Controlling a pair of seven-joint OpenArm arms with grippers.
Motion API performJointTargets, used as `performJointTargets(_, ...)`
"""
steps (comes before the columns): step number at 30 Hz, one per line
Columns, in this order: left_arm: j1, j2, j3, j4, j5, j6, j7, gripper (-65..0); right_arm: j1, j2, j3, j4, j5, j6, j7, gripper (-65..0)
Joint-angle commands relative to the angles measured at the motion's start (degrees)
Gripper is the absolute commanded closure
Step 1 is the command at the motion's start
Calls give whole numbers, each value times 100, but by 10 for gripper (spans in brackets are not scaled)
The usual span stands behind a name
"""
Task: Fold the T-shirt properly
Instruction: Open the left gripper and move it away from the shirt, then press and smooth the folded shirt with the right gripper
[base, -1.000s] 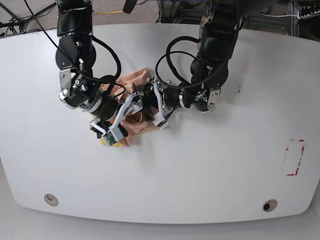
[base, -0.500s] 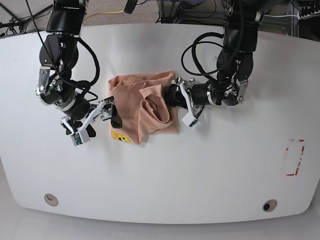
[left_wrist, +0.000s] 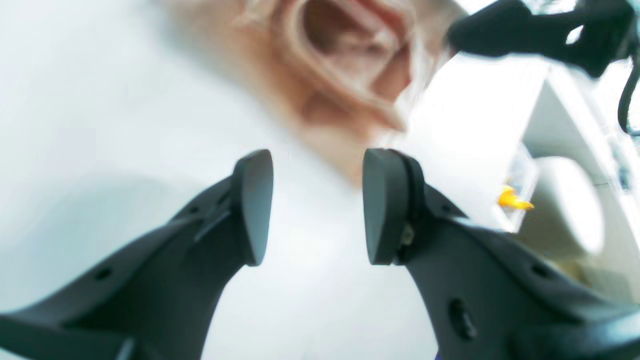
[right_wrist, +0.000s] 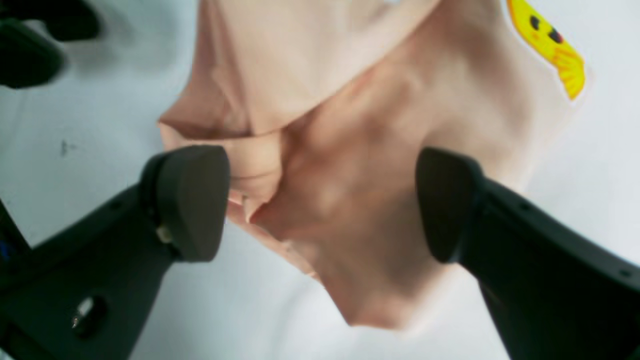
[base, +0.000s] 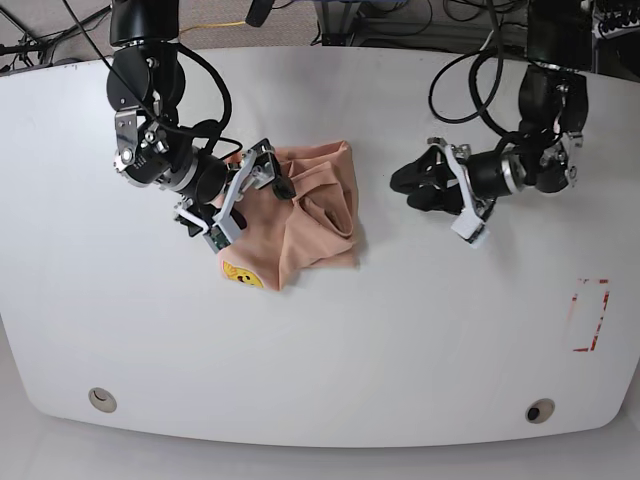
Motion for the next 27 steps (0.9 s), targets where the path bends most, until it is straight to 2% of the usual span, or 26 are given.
performJointTargets(1, 120, -483, -327, 221, -281, -34, -127, -274, 149, -35, 19, 92, 122, 37, 185, -553)
performJointTargets(5, 393, -923, -845, 204, -281, -34, -127, -274, 263, -62, 1, -119, -1, 37, 185, -533)
performJointTargets(7, 569, -1046, -1127, 204, -281, -34, -127, -274, 290, -70, -166, -225, -45, 37, 185, -479)
performJointTargets(11, 745, -1116, -1584, 195, -263, -34, -127, -274, 474, -62, -553, -567, -168, 37, 256, -320)
performJointTargets(13, 815, -1116, -1672, 221, -263, -34, -127, -274, 545, -70, -781, -787, -203, 28, 353, -263)
performJointTargets(15, 912, -1116, -1680, 239, -263, -34, -127, -274, 562, -70, -931, -910, -177, 10, 405, -236)
performJointTargets(23, 1070, -1116, -1663, 239, -263, -34, -127, -274, 1169, -396, -1317, -1323, -195, 2, 484, -233)
performJointTargets(27, 1158, -1116, -1672, 239, -263, -34, -127, -274, 1723, -695, -1353, -1833, -212, -7, 572, -233)
